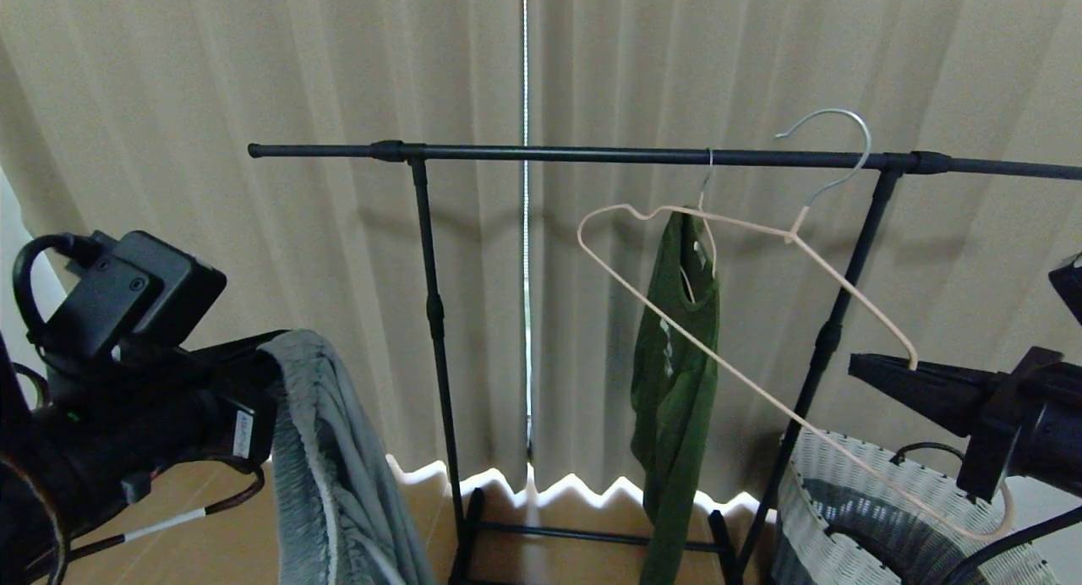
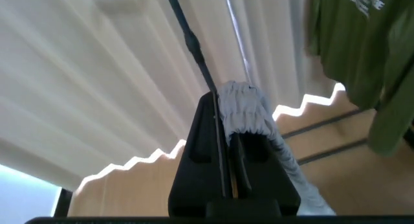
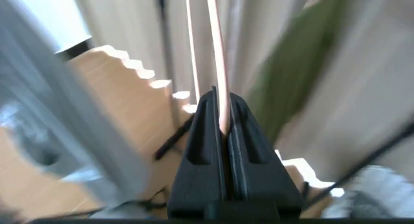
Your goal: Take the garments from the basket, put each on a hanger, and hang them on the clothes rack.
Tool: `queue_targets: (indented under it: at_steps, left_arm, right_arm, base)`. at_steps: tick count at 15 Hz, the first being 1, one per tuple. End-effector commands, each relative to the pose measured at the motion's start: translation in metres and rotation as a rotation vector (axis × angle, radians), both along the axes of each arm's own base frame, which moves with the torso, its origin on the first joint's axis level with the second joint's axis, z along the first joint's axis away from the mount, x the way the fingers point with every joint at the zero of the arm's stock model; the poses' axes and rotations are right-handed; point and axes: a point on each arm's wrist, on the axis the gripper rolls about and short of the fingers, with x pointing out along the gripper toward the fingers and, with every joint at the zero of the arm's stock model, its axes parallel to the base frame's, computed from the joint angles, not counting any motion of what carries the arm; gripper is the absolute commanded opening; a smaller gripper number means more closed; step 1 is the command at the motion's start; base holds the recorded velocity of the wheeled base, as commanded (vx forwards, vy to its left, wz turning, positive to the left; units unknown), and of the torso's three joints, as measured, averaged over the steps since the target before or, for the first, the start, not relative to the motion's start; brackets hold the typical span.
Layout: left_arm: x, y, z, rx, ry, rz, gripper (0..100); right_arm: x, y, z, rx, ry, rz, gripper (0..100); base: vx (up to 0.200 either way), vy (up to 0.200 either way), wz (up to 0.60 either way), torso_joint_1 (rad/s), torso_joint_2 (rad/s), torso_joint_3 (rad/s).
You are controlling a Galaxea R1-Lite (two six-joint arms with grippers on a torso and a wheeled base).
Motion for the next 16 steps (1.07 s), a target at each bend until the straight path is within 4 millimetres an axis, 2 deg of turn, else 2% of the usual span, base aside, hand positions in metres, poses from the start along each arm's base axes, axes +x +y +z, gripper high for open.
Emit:
queue_targets:
  at_steps: [1,6,9,11,16]
  left_arm:
    - [0.017,-0.010,0.003,0.007,0.008,0.030,0]
    - [0.039,-0.034,0.009,-0.080,0.019,0.104,0]
    - [0.054,-0.043,0.007,-0.135,0.040,0.137,0]
    - [0.076,-0.055,0.005,-0.212,0.061,0.192,0]
    - [0.105,-0.069,-0.003,-0.173,0.032,0.359,0]
  right_arm:
    - [-0.001,0.009,-0.008,0.006,0.045,0.048,0]
    - [-0.009,0.018,-0.018,0.021,0.102,0.106,0]
    - [-0.006,0.022,-0.023,0.012,0.131,0.111,0]
    - [-0.008,0.033,-0.024,0.056,0.181,0.155,0]
    - [-0.023,0.054,-0.025,0.081,0.225,0.291,0]
  base:
    - [0.000,0.000,0.00,0.000,0.00,0.000]
    - [0.000,0.000,0.00,0.000,0.00,0.000]
    - [0.000,0.000,0.00,0.000,0.00,0.000]
    - [0.000,0.000,0.00,0.000,0.00,0.000]
    - [0.000,0.000,0.00,0.000,0.00,0.000]
